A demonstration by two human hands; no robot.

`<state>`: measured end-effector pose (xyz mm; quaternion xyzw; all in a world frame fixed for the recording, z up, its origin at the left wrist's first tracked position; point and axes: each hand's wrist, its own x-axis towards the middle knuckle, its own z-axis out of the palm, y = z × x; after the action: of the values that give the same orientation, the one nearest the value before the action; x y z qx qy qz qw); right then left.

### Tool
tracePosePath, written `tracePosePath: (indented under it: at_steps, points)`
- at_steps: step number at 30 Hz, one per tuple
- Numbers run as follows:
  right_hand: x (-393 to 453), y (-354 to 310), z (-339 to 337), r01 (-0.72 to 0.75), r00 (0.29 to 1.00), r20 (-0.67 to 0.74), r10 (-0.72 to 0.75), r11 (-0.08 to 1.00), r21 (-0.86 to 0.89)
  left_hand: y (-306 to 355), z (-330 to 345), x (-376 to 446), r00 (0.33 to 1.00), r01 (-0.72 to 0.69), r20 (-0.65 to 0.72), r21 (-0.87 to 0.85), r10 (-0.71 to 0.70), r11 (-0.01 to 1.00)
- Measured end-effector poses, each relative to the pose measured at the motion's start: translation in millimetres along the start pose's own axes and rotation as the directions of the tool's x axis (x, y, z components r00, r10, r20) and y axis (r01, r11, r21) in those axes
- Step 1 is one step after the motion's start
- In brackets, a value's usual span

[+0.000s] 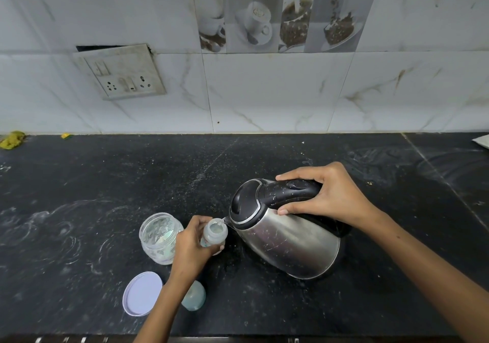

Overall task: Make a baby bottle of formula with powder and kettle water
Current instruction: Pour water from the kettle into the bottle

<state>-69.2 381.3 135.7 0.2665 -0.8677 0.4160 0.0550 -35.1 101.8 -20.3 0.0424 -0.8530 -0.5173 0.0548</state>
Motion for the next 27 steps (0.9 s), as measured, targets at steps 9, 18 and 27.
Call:
tracePosePath:
  at_steps: [9, 18, 27]
  points:
    - [2.6, 2.8, 2.6, 0.003, 1.0, 0.014, -0.003, 1.0, 0.011, -2.2, -1.4, -0.3, 1.0, 0.009, -0.007, -0.017, -0.009, 1.0]
    - [4.8, 2.5, 5.3, 0.016, 1.0, 0.018, -0.016, 1.0, 0.008, -3.5, -1.6, -1.2, 1.0, 0.016, -0.009, -0.01, -0.016, 1.0]
    - [6.5, -0.4, 8.0, 0.027, 0.999, 0.024, -0.026, 1.0, -0.013, -6.7, -2.9, -1.3, 0.999, 0.029, -0.019, -0.033, -0.03, 0.999]
